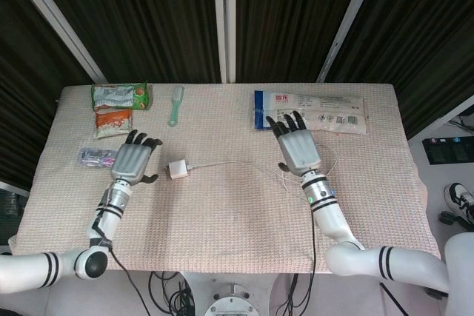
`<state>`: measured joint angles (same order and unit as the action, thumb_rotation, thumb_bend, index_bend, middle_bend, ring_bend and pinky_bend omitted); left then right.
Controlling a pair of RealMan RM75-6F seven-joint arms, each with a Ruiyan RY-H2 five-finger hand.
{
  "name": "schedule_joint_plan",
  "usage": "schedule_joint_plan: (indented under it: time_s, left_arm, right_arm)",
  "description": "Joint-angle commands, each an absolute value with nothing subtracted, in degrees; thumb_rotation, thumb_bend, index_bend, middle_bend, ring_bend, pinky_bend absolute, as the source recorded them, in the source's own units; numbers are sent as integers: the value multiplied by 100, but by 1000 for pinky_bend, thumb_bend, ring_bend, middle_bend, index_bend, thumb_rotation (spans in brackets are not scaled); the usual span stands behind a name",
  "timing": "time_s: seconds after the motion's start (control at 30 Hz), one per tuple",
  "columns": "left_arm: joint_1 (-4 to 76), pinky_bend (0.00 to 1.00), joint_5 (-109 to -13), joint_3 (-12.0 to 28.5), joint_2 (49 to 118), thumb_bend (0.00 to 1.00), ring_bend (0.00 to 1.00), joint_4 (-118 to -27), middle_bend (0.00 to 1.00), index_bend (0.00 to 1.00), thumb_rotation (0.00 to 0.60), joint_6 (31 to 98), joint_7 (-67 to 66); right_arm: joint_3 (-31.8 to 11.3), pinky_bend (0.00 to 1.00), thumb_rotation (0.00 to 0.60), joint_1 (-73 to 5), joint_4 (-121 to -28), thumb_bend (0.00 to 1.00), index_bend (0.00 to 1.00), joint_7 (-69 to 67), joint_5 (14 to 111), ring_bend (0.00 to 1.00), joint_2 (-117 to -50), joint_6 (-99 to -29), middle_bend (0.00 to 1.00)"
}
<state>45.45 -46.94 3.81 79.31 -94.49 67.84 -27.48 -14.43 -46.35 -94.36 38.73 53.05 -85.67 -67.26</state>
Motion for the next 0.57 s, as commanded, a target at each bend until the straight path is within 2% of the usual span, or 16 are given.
schedule_joint_plan:
  time_s: [0.03, 0.23, 0.4, 0.57]
  left_arm:
    - [3652, 37, -5755, -33, 7282, 149, 86, -9435, 229, 222, 600, 7702, -1868]
    - [2556, 2, -6657, -525, 6768, 148, 86, -9069, 229, 227, 600, 8536, -767]
    - [1795, 0, -7001, -750, 6587, 148, 86, -9042, 229, 228, 600, 9086, -343]
    - [1268, 0, -7248, -771, 6616, 148, 86, -9154, 229, 228, 600, 9564, -300]
  right_arm:
    - [-938, 52, 600, -3737, -10189, 102, 48, 2747, 6187, 81, -7413, -7127, 186]
    - [-216, 49, 600, -2504, -10383, 145, 48, 1103, 7515, 29, -6275, -8037, 153]
    - [193, 35, 600, -1651, -9977, 148, 48, -41, 8215, 1, -6018, -8842, 139]
    - [339, 30, 600, -1201, -9733, 154, 48, -475, 8493, 0, -5966, -9207, 139]
